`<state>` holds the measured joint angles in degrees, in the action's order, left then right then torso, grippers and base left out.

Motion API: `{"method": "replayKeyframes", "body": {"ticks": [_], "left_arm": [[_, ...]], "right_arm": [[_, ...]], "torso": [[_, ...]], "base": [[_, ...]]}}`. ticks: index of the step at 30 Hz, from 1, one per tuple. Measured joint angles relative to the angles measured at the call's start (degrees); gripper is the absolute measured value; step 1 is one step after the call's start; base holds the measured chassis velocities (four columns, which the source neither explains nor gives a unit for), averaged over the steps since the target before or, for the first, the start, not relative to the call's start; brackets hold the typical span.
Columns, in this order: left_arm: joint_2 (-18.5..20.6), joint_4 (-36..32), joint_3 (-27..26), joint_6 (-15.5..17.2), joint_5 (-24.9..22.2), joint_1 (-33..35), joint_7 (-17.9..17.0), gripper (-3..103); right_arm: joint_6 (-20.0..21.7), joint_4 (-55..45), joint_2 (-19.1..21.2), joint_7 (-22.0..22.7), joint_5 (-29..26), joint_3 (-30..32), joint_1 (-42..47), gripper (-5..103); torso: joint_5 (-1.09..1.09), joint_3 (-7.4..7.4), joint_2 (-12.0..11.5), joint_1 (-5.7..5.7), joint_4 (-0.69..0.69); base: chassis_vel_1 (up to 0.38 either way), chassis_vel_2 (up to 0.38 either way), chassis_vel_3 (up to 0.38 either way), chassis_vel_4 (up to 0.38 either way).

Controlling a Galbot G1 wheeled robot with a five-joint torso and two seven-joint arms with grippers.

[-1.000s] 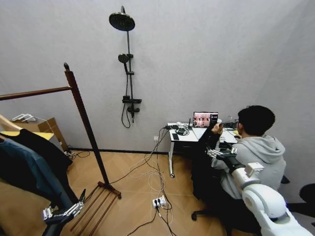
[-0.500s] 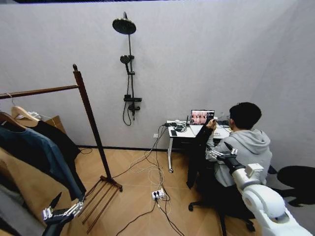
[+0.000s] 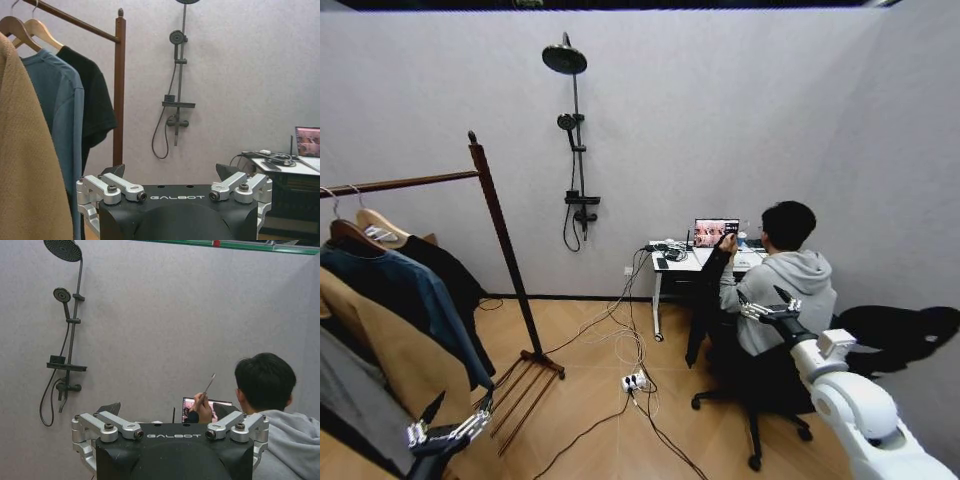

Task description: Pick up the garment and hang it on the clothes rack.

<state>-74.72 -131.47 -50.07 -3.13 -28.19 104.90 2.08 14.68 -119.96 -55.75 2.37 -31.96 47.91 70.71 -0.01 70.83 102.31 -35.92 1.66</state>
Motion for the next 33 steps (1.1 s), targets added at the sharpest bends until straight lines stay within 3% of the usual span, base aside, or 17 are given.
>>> {"method": "replayKeyframes", "body": {"ticks": [33], "left_arm": [[0.00, 0.00, 0.00, 0.00, 0.00, 0.00, 0.00, 100]], "right_arm": [[-1.54, -0.23, -0.50, -0.57, 0.03, 0.51, 2.22, 100]], "torso": [[0.00, 0.01, -0.01, -0.01, -0.02]], "base": [[0.097, -0.138, -0.139, 0.100]]}}
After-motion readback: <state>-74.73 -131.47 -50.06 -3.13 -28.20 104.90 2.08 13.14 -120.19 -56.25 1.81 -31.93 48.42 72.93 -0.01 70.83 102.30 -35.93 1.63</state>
